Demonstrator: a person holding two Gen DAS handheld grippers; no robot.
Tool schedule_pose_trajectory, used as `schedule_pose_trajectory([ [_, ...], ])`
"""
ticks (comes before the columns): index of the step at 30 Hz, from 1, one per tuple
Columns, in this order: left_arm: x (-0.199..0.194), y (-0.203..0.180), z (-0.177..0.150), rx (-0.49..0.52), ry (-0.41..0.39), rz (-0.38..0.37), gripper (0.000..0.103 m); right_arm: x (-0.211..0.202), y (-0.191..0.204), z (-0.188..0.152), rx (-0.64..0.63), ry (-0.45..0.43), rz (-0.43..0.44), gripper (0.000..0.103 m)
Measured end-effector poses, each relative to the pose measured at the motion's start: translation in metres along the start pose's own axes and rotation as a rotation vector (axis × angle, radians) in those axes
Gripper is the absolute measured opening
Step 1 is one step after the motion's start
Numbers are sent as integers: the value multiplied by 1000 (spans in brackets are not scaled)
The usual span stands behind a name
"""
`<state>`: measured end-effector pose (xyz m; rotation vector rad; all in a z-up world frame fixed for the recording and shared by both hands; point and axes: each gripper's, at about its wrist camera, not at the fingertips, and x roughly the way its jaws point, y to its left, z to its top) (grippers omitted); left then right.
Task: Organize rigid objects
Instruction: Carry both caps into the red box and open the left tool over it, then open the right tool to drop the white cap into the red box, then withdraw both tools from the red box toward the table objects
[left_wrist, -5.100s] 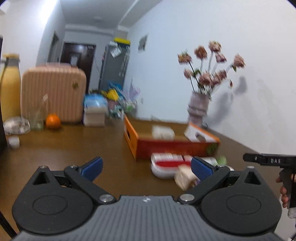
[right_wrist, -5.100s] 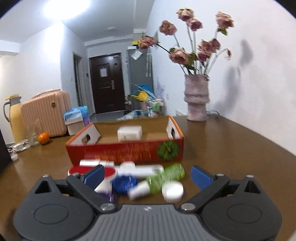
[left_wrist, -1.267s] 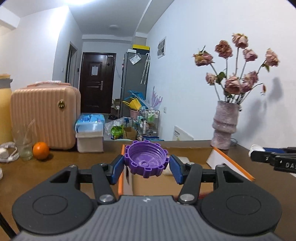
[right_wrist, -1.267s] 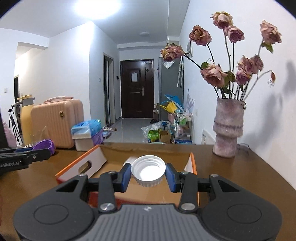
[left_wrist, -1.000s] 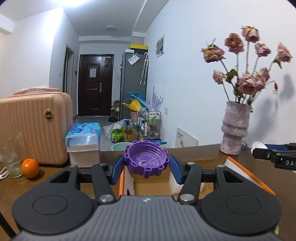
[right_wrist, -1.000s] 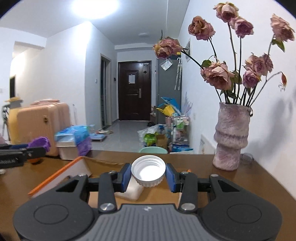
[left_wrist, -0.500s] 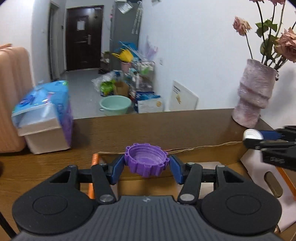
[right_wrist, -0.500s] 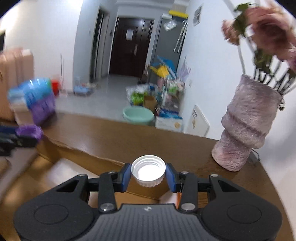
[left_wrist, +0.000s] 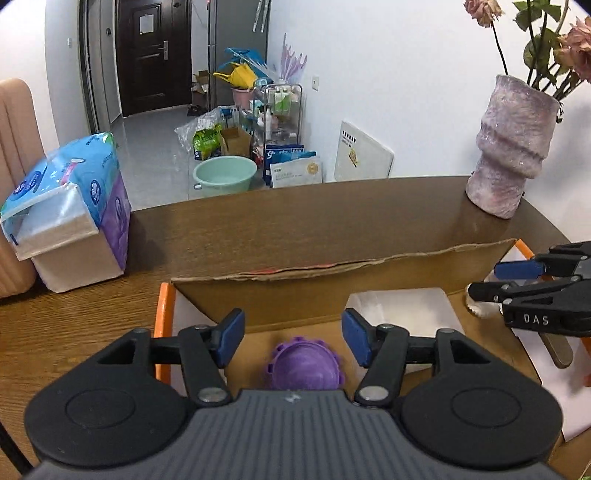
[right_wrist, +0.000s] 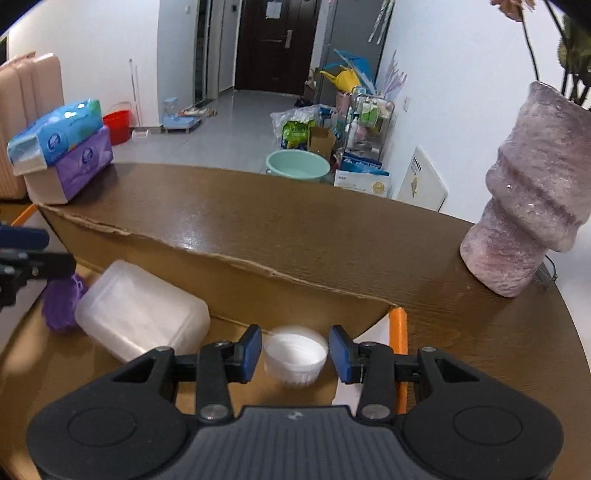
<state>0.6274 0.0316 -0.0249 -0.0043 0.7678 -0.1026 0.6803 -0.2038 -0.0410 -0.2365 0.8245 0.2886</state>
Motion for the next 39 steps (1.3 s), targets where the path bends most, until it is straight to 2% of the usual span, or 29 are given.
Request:
schedule_pose_trajectory([
  [3,-2,-3,-1,14,4,15,70,0,-1,0,8,-1,-1,41],
  [8,-13,-2,-6,20,12,46,74,-12,0,-3,6,-16,5,41],
  [10,-22,2,-9,4,10,50,79,-22,2,-7,3,-20,6,41],
  [15,-59,4,-15,8,-14,66,82,-60,1,-16,-14,-43,-11,43],
  [19,-95,1,-21,-5,-42,65,83,-102,0,-23,-1,-86,-24,55],
  [23,-138,-5,-31,-5,-90,66,87,-148,6,-32,-7,-129,-34,58],
  [27,-181,-14,-46,2,-147,72,90,-193,16,-48,-2,-178,-24,66],
  [34,-240,-27,-80,0,-253,71,98,-248,32,-81,24,-269,8,69],
  [37,-258,-33,-95,21,-274,65,100,-266,39,-96,38,-333,25,79],
  [39,-271,-37,-105,24,-304,68,102,-277,44,-106,48,-376,26,82],
])
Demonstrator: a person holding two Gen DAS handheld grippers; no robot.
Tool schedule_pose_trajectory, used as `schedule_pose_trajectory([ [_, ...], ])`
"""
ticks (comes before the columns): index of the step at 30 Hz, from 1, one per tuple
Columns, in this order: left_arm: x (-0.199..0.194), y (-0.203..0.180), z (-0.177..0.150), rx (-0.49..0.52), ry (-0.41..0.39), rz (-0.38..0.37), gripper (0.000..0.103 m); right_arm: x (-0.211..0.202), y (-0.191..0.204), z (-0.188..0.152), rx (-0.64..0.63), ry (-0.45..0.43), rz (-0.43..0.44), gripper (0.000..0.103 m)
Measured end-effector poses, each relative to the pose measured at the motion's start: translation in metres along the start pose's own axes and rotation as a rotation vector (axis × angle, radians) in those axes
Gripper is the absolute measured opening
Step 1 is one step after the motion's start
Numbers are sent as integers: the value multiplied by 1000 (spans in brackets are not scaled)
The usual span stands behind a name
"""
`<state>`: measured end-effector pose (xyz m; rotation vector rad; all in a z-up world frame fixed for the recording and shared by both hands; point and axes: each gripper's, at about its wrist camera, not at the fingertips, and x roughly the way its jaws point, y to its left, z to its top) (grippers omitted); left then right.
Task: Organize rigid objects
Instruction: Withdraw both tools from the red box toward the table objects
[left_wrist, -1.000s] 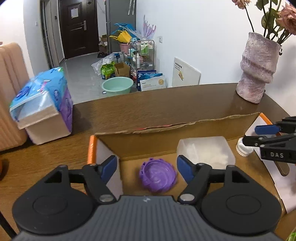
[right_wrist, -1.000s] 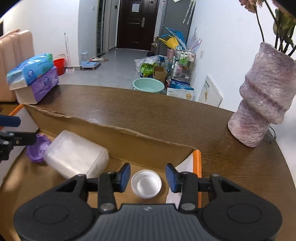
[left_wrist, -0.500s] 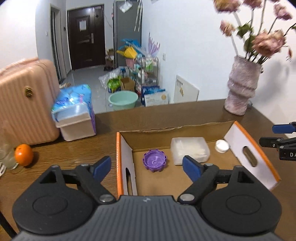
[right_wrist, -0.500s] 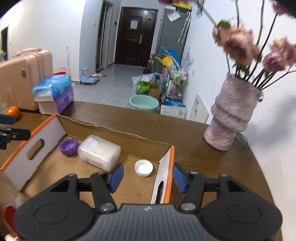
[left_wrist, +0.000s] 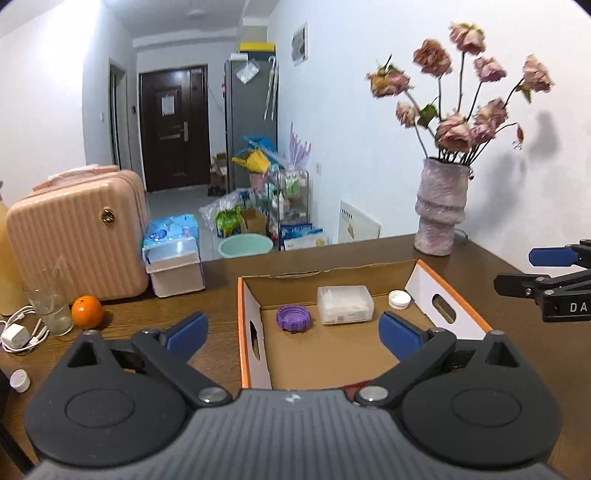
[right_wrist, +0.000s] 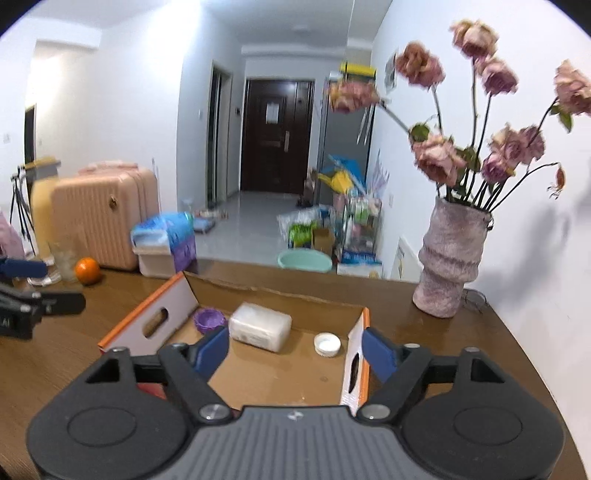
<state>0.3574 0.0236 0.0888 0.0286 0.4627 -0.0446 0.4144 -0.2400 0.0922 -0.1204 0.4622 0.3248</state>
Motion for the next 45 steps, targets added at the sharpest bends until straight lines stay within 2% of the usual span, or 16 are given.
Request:
schedule_pose_trajectory([
  [11,-71,-12,-45,46,-193,-24,103,-56,23,-52,42,-180,-14,97],
  [14,-89,-15,-65,56,-256,-28,103,-70,30,-68,58,-195,3,98],
  [21,-123,-15,-129,69,-311,-21,103,-108,50,-115,62,-204,28,99],
  [25,-149,-5,-173,21,-331,-10,103,-139,58,-148,65,-205,58,99],
  [29,-171,7,-212,-53,-302,5,103,-166,64,-178,79,-218,24,100],
  [32,-191,6,-232,-22,-288,21,103,-183,69,-200,97,-246,-17,103],
  [35,-208,6,-241,14,-322,26,103,-193,75,-220,115,-251,-65,103],
  [37,-209,8,-242,5,-323,27,103,-195,76,-228,129,-243,-60,103],
  [41,-199,7,-244,-5,-293,42,103,-193,78,-235,116,-229,-63,103],
  [45,-184,2,-243,1,-255,19,103,-184,80,-233,83,-217,-73,103],
])
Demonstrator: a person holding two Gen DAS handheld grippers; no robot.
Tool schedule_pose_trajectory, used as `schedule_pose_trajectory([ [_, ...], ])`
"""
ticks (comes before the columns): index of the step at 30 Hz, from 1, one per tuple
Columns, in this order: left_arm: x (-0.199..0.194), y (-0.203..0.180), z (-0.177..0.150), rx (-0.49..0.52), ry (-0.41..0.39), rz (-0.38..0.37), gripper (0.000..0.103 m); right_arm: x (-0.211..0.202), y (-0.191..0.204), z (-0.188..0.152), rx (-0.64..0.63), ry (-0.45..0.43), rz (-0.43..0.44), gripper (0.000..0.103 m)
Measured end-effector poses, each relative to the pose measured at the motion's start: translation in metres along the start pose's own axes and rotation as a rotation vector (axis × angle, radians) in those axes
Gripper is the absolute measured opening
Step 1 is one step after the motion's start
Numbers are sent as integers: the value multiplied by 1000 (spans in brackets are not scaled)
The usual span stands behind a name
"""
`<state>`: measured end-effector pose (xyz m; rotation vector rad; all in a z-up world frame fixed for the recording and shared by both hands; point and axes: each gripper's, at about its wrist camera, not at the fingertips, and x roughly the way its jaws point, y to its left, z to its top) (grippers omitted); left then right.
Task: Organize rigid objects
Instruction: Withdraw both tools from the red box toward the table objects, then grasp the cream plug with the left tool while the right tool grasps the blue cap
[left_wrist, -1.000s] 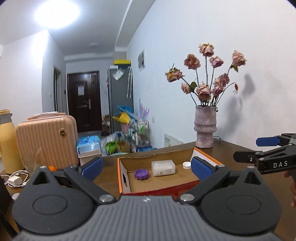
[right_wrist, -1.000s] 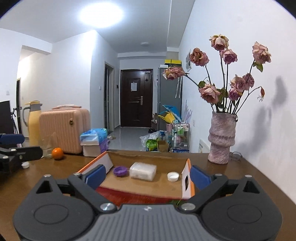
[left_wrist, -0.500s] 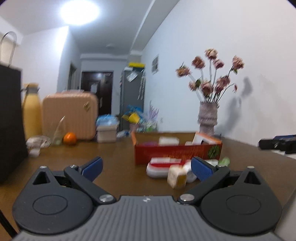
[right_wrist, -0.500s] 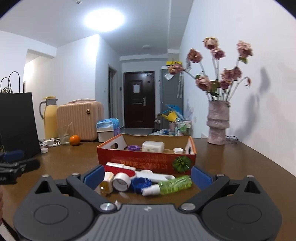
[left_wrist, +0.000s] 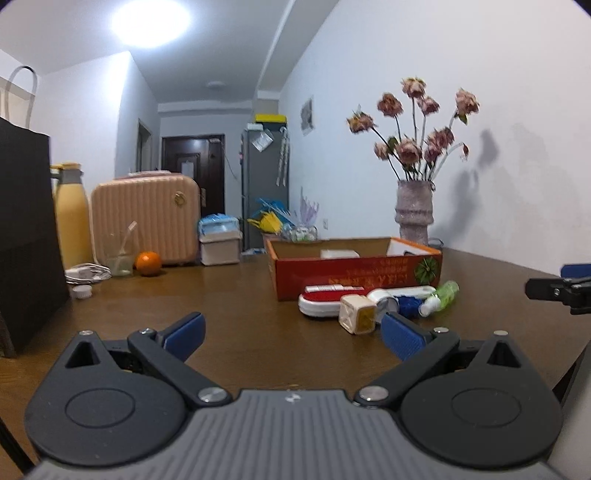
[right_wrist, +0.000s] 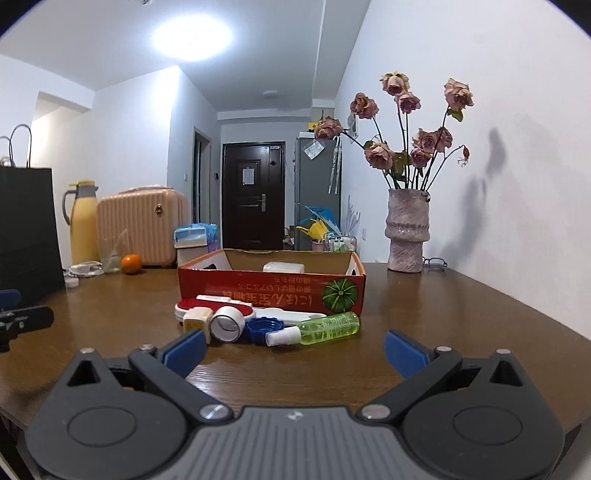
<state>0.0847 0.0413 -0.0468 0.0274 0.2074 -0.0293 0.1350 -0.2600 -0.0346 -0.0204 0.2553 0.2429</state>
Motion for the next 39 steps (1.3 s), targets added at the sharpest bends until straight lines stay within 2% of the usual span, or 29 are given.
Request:
schedule_pose_trajectory([
  [8,56,-19,8,29,55,-47,103,53,-3,8,16,97,68,101],
  [15,128,-37,26,6,123,-53,103,109,-10,26,17,177,128,85],
  [20,174,-49,28,4,205,-112,103,143,-9,33,-4,191,143,84],
  [22,188,-50,26,-7,237,-133,97,154,-10,35,1,200,160,84],
  [24,199,-49,25,-34,279,-158,81,163,-9,35,1,214,174,84],
  [26,205,-43,23,-84,303,-195,74,172,-7,34,-1,230,186,82],
  [28,209,-39,21,-114,323,-201,69,180,-2,33,-6,245,208,80],
  [30,211,-36,20,-134,337,-198,55,188,3,32,-15,253,223,79],
  [34,212,-25,19,-171,350,-192,46,199,15,32,-26,269,247,78],
  [39,209,-10,18,-201,352,-171,44,209,30,33,-43,284,275,71],
])
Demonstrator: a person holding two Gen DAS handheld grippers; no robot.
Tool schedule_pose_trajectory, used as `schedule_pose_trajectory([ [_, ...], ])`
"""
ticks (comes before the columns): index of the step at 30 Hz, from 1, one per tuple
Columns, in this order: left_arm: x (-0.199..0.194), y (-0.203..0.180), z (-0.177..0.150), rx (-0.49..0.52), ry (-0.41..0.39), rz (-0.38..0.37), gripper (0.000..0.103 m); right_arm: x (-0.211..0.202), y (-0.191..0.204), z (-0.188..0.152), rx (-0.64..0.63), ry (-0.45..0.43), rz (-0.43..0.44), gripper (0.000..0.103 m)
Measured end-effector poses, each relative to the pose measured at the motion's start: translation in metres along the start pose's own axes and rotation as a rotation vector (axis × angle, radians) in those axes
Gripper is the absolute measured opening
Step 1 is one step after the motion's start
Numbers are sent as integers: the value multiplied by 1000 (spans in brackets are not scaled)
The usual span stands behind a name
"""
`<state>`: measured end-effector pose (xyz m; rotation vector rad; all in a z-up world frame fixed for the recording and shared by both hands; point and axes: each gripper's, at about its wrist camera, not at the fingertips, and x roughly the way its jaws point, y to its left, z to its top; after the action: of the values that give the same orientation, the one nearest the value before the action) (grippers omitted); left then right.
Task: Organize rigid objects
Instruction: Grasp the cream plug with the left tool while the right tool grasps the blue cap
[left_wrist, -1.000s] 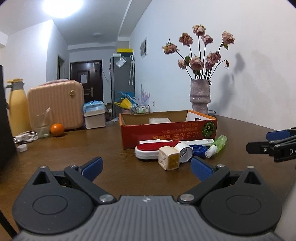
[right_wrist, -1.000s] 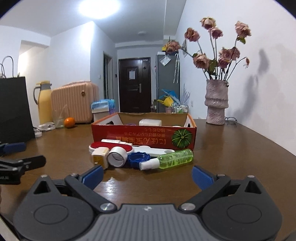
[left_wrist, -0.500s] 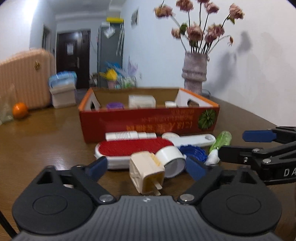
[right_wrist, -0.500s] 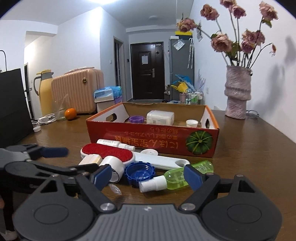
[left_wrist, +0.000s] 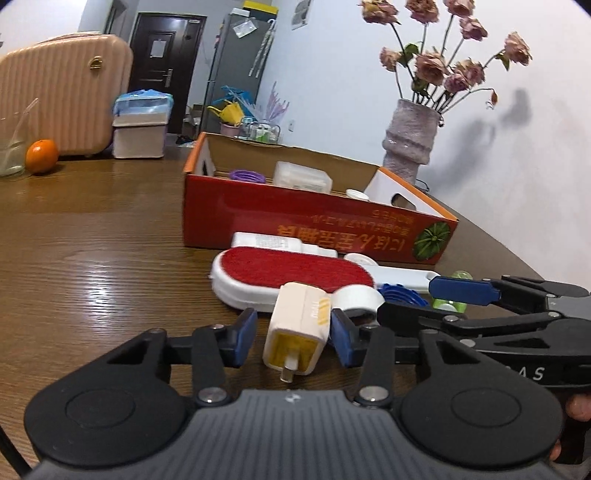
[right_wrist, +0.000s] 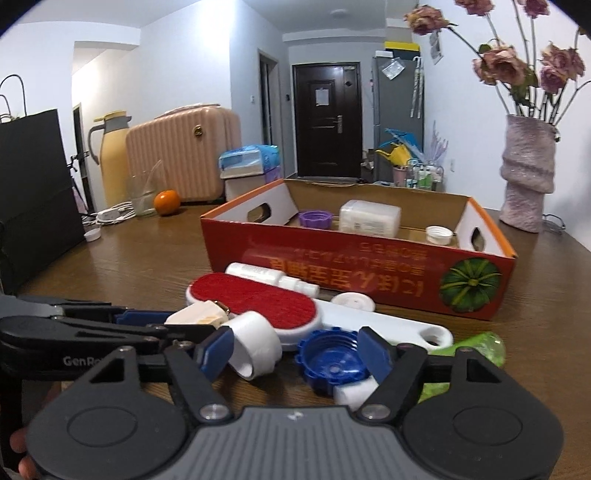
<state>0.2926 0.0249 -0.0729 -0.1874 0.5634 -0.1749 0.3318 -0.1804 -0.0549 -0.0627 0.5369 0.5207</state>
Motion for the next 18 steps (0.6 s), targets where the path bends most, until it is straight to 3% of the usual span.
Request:
schedule_pose_trajectory([
  [2,-2,4,0,-8,-5,-1,43,4,3,1,-10,8,2,70],
  [7,-5,10,0,-21,-9,1,39,12,10,2,-10,29,25,54],
  [18,-13,20,0,-51,-32,-20,37,28,16,3,30,45,68,52],
])
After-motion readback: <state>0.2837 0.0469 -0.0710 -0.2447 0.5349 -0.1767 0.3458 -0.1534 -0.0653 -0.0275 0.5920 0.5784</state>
